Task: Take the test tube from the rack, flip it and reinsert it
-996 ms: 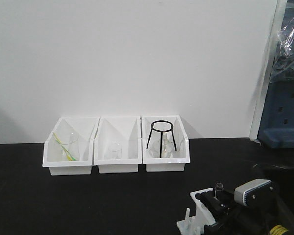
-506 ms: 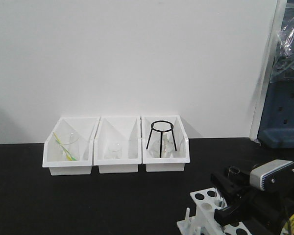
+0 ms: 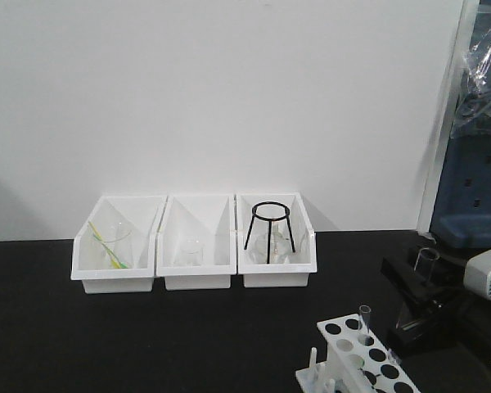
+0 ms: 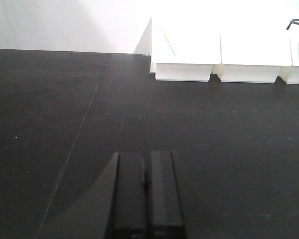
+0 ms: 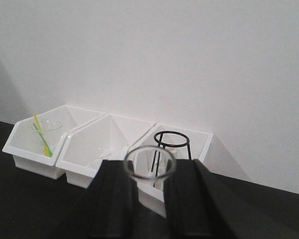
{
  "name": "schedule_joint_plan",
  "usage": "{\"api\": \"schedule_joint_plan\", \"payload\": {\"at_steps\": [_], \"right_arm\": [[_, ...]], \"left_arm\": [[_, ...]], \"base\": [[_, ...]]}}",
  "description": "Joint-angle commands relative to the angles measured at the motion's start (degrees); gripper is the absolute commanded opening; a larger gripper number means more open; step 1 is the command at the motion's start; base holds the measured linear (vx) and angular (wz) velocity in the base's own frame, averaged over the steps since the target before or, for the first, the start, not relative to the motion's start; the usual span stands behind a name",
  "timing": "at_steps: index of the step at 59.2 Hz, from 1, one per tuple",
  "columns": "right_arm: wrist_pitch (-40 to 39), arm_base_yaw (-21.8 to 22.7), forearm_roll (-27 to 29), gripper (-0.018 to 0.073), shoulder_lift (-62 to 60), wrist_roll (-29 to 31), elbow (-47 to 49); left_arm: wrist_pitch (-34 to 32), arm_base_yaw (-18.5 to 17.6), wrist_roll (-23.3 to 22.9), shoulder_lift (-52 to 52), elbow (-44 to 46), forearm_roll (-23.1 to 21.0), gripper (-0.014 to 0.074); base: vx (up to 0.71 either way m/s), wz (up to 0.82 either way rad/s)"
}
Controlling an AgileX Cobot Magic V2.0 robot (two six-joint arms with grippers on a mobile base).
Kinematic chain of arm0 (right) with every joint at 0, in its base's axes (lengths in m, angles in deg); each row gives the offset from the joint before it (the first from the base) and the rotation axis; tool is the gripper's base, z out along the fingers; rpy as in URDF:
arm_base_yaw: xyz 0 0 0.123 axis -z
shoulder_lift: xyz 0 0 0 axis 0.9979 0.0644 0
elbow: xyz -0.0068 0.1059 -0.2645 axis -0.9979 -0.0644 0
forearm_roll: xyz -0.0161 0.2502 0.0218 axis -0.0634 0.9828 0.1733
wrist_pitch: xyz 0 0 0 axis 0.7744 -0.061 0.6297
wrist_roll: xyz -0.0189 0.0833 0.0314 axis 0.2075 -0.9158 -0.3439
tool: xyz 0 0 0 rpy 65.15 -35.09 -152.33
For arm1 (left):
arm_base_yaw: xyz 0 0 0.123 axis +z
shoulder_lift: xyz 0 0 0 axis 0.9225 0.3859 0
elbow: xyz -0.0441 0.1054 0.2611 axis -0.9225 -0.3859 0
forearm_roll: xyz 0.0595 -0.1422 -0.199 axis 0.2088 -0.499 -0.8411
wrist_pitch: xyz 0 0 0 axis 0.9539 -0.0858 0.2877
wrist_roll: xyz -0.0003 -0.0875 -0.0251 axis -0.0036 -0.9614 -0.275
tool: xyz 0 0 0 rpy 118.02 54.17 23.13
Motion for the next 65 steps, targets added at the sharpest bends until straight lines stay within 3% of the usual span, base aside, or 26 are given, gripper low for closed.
{"api": "schedule_joint_plan", "payload": {"at_steps": [1, 12, 21, 28, 40, 48, 59, 65], "right_arm": [[-0.87, 0.29, 1.02, -0.0012, -3.01, -0.2, 3.02], [11.25, 0.29, -0.14, -0.0012, -5.13, 0.07, 8.84], [19.28, 0.29, -9.31, -0.0012, -5.27, 0.49, 13.52], [20.94, 0.23, -25.19, -0.0012, -5.27, 0.49, 15.68], [20.48, 0.23, -59.0, -0.0009, -5.36, 0.56, 16.52], [20.48, 0.23, -78.42, -0.0008, -5.36, 0.56, 16.52], [23.35, 0.23, -79.05, -0.0008, -5.36, 2.34, 16.52], [26.84, 0.23, -77.59, -0.0008, -5.36, 0.28, 16.52]], "left_arm": [[-4.54, -0.48, -0.03, -0.65, -0.12, -0.26, -0.0006], [-4.54, -0.48, -0.03, -0.65, -0.12, -0.26, -0.0006], [-4.54, -0.48, -0.03, -0.65, -0.12, -0.26, -0.0006], [-4.54, -0.48, -0.03, -0.65, -0.12, -0.26, -0.0006], [-4.54, -0.48, -0.03, -0.65, -0.12, -0.26, -0.0006], [-4.54, -0.48, -0.03, -0.65, -0.12, -0.26, -0.0006], [-4.54, -0.48, -0.03, -0.65, -0.12, -0.26, -0.0006], [-4.54, -0.48, -0.03, -0.65, -0.12, -0.26, -0.0006]], "base": [[0.0, 0.0], [0.0, 0.0], [0.0, 0.0], [0.0, 0.0], [0.0, 0.0], [0.0, 0.0], [0.0, 0.0], [0.0, 0.0]]}}
